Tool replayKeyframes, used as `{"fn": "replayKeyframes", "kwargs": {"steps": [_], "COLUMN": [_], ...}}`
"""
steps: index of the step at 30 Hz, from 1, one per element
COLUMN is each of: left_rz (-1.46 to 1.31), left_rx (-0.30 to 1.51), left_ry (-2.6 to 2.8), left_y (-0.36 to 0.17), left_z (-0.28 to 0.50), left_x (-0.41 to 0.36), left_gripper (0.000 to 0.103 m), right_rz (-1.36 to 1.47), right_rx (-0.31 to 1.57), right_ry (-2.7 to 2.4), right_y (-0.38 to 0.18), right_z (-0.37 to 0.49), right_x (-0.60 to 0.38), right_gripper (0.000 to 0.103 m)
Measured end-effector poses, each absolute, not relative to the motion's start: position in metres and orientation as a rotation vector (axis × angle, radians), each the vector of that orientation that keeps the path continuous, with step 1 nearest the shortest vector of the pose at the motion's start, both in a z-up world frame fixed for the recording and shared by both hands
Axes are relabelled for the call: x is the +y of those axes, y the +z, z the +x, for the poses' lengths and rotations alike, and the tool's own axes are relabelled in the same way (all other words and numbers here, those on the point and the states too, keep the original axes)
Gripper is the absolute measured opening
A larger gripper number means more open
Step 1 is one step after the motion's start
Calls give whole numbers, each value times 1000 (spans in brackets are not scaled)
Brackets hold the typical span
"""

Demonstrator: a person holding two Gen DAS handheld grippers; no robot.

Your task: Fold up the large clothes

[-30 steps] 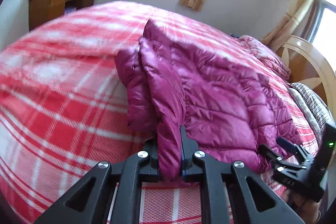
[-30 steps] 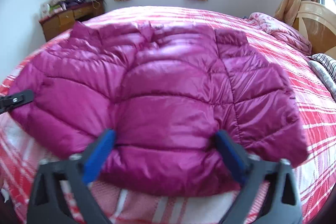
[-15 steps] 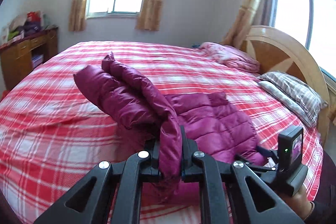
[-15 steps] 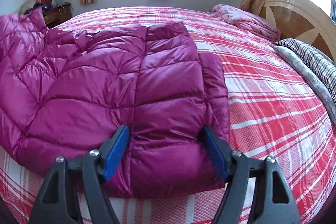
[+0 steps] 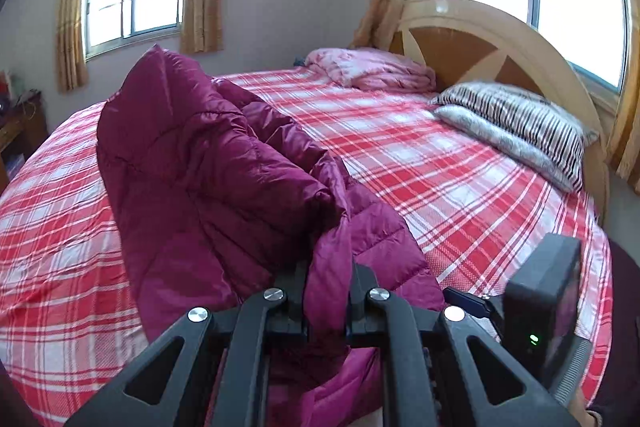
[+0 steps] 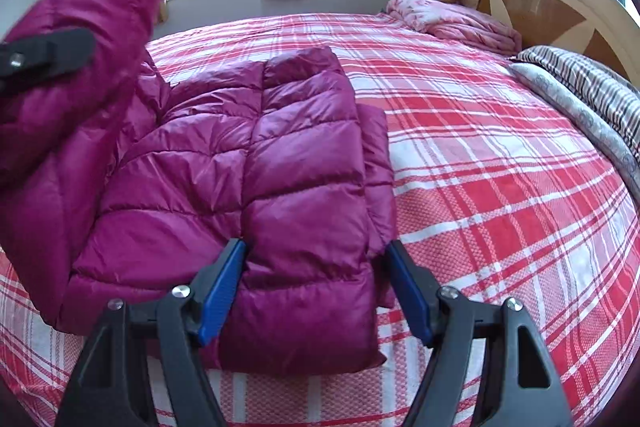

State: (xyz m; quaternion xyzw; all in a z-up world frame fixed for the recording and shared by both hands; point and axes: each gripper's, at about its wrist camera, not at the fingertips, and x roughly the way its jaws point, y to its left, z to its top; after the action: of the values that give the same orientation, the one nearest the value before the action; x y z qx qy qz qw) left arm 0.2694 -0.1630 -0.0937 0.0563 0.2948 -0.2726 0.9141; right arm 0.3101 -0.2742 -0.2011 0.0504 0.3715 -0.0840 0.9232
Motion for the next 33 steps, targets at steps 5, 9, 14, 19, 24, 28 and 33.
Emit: {"fn": "replayKeyframes", "kwargs": {"steps": [5, 9, 14, 19, 24, 28, 33], "left_rz": [171, 201, 273, 320, 323, 239, 142], "left_rx": [663, 692, 675, 618, 426, 240, 411], "left_ry": [-601, -656, -646, -576, -518, -332, -74], "left_y": [-122, -137, -137, -120, -71, -36, -70], "left_z": [282, 282, 274, 275, 259, 257, 320], "left_x": [-201, -221, -228, -229, -216, -162, -87], "left_gripper": [11, 11, 14, 17, 58, 88, 90], "right_rz": [177, 209, 226, 219, 199, 197, 190], "right_rx": [778, 791, 782, 773, 772, 775, 774], "right_ry": [-166, -169, -169, -179, -187, -185, -190], "right_y": [-206, -213, -216, -217, -218, -218, -219], "right_z": [299, 296, 295, 293, 296, 297, 298], "right_x": [-279, -281, -284, -282, -282, -285, -284], "right_gripper": [75, 77, 81, 82, 84, 84, 85]}}
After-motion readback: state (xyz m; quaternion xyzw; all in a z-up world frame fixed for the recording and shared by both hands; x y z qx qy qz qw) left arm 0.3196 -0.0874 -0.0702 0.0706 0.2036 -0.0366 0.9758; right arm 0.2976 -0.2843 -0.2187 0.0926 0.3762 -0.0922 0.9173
